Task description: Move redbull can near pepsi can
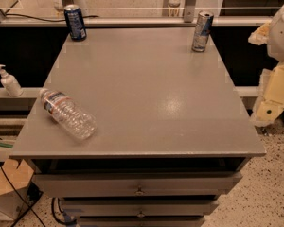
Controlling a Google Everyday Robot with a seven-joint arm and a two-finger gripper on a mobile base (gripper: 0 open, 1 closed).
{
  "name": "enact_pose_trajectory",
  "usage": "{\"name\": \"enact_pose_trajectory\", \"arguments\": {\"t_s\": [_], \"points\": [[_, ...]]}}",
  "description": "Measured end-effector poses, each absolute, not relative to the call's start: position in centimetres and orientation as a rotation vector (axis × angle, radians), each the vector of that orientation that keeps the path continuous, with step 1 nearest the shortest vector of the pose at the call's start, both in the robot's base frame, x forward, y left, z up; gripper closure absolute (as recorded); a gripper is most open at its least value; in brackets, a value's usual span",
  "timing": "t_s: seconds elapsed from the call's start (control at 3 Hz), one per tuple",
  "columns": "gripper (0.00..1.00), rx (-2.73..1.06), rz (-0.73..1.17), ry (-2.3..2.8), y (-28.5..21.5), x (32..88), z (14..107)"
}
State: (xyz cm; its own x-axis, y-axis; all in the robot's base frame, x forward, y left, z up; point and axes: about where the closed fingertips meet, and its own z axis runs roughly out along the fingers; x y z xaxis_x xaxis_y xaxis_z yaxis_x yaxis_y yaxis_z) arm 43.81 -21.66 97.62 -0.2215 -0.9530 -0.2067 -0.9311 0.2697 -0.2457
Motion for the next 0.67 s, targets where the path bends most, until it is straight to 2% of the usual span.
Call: {"name": "enact_pose_trajectory", "arguments": {"t_s": [0.67], "points": [[0.0,-1.719,-0.086,2.14,-21.2,46.3,98.0]]}}
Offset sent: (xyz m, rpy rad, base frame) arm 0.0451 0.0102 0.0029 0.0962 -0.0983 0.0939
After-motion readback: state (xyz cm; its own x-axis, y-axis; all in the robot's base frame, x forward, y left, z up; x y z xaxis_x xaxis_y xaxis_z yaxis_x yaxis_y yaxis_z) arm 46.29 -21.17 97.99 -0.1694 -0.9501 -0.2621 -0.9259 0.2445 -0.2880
